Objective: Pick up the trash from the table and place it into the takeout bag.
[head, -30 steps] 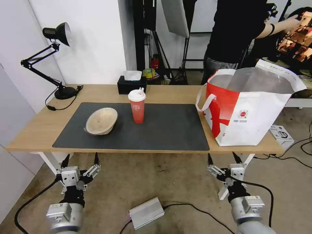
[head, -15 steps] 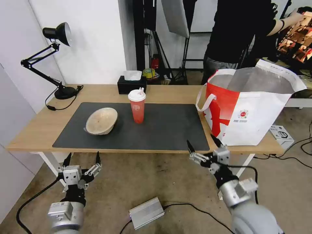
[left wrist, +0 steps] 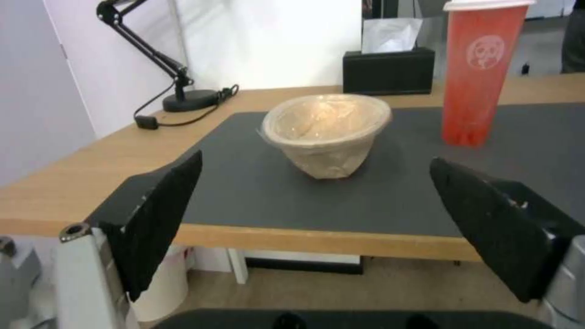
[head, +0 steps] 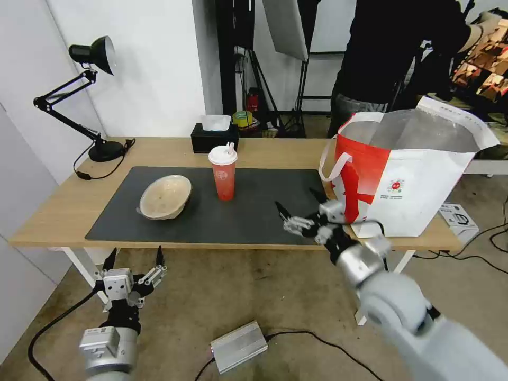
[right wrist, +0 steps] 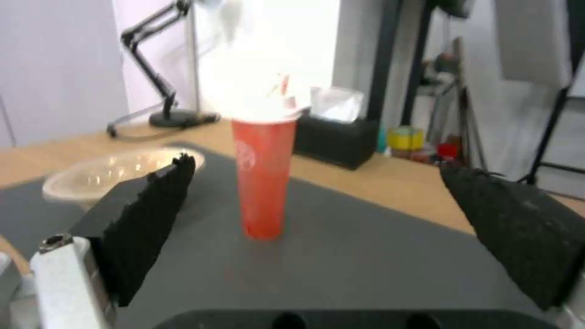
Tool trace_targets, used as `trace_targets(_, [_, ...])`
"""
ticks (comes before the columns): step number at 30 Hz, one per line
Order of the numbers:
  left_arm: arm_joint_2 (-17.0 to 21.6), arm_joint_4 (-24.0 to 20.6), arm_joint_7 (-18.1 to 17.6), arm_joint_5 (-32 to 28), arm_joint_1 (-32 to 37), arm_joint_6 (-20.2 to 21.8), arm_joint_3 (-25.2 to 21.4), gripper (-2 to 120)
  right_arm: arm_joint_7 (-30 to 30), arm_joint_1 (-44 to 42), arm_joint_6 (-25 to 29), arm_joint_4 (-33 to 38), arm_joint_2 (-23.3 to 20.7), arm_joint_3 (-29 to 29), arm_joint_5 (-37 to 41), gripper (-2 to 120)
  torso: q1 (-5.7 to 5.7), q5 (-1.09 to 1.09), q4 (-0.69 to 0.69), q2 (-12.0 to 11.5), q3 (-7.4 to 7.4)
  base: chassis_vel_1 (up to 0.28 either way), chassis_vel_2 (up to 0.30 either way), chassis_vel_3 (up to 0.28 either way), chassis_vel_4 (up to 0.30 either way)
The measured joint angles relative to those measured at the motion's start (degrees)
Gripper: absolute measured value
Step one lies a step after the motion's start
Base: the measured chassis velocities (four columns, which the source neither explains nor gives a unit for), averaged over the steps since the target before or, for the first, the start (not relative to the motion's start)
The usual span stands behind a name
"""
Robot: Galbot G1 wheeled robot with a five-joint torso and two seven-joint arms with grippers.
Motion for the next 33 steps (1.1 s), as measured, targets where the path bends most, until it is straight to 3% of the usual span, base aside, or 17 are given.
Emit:
trace_targets(12, [-0.37,0.31,0.01,0.58,-0.3,0.0,-0.55,100,-1.01,16.48,-3.74,-8.12,3.06,-12.05,5.62,100,0.0,-0.01,-0.01,0.0,-0.01,0.0,0.0,0.0,0.0])
trace_targets(33, [0.19,0.67,-0.09,0.59,-0.87,0.03,-0.85,100,0.26,24.93,-4.94,-14.54,9.14,-20.26,9.53,100,-0.01,0.0,-0.02,0.01,-0.01,0.0,0.0,0.0,0.0])
